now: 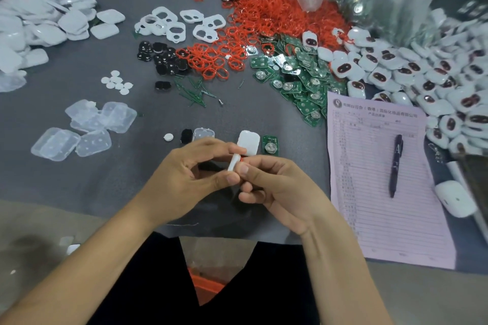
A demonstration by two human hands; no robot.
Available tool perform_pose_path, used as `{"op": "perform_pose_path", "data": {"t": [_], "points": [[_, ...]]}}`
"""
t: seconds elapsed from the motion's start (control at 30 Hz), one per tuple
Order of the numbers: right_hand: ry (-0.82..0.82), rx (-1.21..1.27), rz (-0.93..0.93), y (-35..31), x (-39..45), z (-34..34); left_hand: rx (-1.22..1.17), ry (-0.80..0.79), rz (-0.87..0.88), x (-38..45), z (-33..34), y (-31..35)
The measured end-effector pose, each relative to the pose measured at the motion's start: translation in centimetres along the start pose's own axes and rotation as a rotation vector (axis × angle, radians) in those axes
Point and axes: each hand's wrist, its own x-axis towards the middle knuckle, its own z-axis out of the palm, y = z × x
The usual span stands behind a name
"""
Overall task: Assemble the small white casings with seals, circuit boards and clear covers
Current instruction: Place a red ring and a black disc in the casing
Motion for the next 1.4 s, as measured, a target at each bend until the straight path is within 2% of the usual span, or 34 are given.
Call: {"op": "perform_pose_path", "data": {"t": [0.27,0.5,0.83,1.1,1.17,1.3,1.4], "points": [[-0.022,0.036,-0.018,0.2,-0.1,-0.1,-0.014,-0.005,-0.018,0.1,0.1,0.2],[-0.027,0.078,-0.029,0.5,-0.2,-0.1,-0.030,0.062,-0.047,-0.2,0.4,-0.2],[0.020,0.032,-0.080,0.8,-0.5,-0.2,0.062,0.095,-0.017,-0.4,1.0,0.4],[-0.010,-0.051,-0.099,0.6,0.5,0.0,-0.009,0.054,-0.073,-0.5,0.6,0.2],[0.001,-0.038,-0.114,0.6,0.7,0.2,-0.108,0.123,-0.099,-0.6,1.0,0.1],[0.112,-0.019,-0.138,1.2,0.9,0.7,-0.513,0.425,-0.171,-0.4,1.0,0.1],[0.227,-0.135,-0.187,1.8,0.9,1.4,-0.528,0.593,-0.154,-0.3,0.1,0.2]]}}
